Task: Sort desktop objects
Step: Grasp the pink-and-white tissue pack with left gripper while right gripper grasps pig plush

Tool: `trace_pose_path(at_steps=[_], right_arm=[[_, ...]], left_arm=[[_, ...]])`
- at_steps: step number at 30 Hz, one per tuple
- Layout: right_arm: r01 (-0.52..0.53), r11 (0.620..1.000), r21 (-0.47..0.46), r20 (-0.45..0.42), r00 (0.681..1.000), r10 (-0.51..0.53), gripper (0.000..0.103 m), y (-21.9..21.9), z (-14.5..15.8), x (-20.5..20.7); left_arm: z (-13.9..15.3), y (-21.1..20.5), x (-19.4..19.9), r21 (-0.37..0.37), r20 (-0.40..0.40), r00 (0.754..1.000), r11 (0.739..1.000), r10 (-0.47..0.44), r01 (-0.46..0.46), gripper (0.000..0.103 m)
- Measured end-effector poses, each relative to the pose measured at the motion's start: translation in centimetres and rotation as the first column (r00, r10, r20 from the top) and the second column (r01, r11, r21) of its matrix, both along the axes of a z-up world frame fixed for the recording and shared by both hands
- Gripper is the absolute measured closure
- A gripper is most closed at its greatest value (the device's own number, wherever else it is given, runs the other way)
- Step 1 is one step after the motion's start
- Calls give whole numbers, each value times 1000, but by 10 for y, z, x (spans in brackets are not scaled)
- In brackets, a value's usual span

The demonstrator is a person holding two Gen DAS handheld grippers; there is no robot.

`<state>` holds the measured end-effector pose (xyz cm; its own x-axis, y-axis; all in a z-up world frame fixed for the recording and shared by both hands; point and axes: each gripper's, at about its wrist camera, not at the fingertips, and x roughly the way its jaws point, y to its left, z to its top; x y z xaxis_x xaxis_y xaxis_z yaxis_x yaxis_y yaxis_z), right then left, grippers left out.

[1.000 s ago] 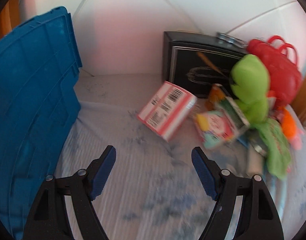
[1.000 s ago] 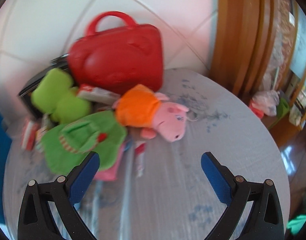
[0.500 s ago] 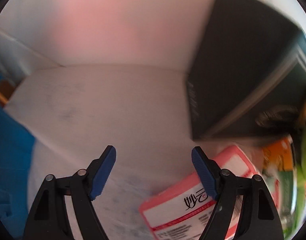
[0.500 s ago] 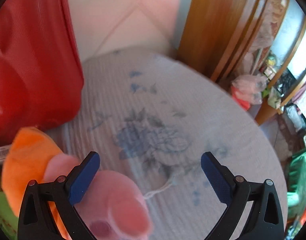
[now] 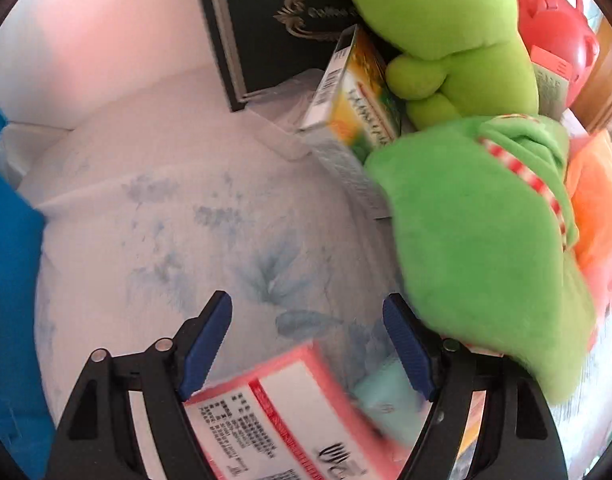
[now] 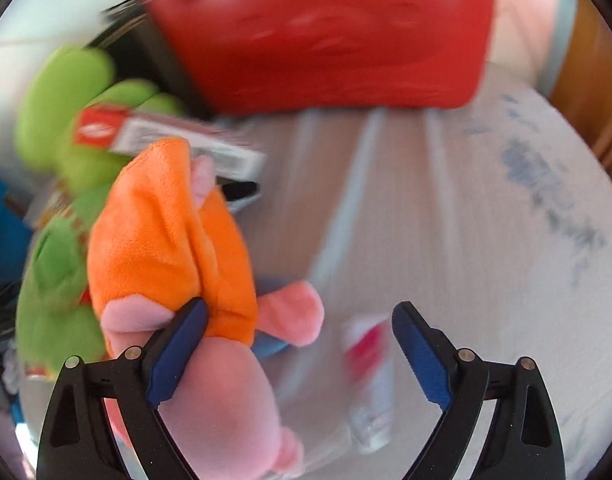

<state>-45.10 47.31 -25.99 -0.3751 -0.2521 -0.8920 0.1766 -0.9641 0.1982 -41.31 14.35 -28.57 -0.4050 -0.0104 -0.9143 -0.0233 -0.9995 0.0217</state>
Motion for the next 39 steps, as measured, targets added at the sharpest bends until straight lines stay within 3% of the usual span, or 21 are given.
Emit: trace_pose_path(at_steps=[5, 8, 10, 12, 16, 17, 20, 22, 24, 27, 30, 31, 32, 33, 34, 36, 39], right_arm=[[-132, 984, -123, -37, 991, 128, 10, -31, 31, 47], [-128, 992, -12, -156, 980, 125, 9, -38, 64, 59], [-88, 996, 23, -211, 973, 91, 7, -36, 79, 53], [-59, 998, 15, -221, 973, 61, 4, -36, 84, 36], [-53, 998, 12, -203, 978, 55, 3, -42, 72, -26], [-67, 998, 5, -180, 981, 67, 3, -48, 66, -48], [-183, 983, -20, -182, 967, 177, 0, -74, 62, -59], [-242, 970, 10, -210, 948, 239, 0, -97, 60, -61], [-256, 965, 52, -213, 942, 261, 0, -115, 53, -70], [-274, 961, 20, -213, 938, 272, 0, -130, 37, -86], [-283, 957, -71, -194, 945, 265, 0, -128, 26, -93], [-286, 951, -113, -155, 951, 268, 1, -127, 21, -94], [-296, 945, -141, -130, 952, 279, 6, -128, 19, -91], [-321, 934, -159, -117, 945, 305, 22, -132, 17, -85], [-360, 913, -194, -89, 933, 349, 24, -138, 15, -75], [-394, 909, -138, -73, 919, 388, 28, -151, 11, -54], [-412, 901, -134, -55, 911, 408, 30, -158, 16, -29]], left_arm=[[47, 0, 23, -13, -158, 986, 998, 55, -58, 25], [81, -14, 19, -29, -269, 960, 995, 84, -95, 25], [91, -19, 8, -15, -293, 951, 994, 99, -108, 25], [91, -22, -8, 4, -286, 952, 994, 105, -108, 25], [62, -27, -63, 29, -234, 966, 994, 106, -102, 25], [57, -26, -72, 46, -220, 971, 995, 95, -87, 25], [38, -19, -91, 63, -183, 982, 997, 47, -36, 25], [20, -12, -106, 40, -146, 989, 999, 31, -26, 25], [7, -7, -112, 79, -111, 994, 997, 14, -6, 25], [0, 11, -108, 29, -144, 989, 999, -29, 34, 25], [2, 20, -98, 7, -166, 985, 999, -41, 43, 41], [6, 17, -90, 37, -173, 985, 999, -26, 33, 46], [9, 14, -84, 56, -178, 984, 998, -17, 28, 55], [11, 12, -78, 78, -175, 984, 997, -15, 29, 61], [11, 11, -68, 116, -153, 988, 993, -12, 30, 61], [12, 11, -51, 109, -148, 989, 994, -9, 25, 61], [13, 9, -9, 138, -121, 993, 990, -3, 20, 61]])
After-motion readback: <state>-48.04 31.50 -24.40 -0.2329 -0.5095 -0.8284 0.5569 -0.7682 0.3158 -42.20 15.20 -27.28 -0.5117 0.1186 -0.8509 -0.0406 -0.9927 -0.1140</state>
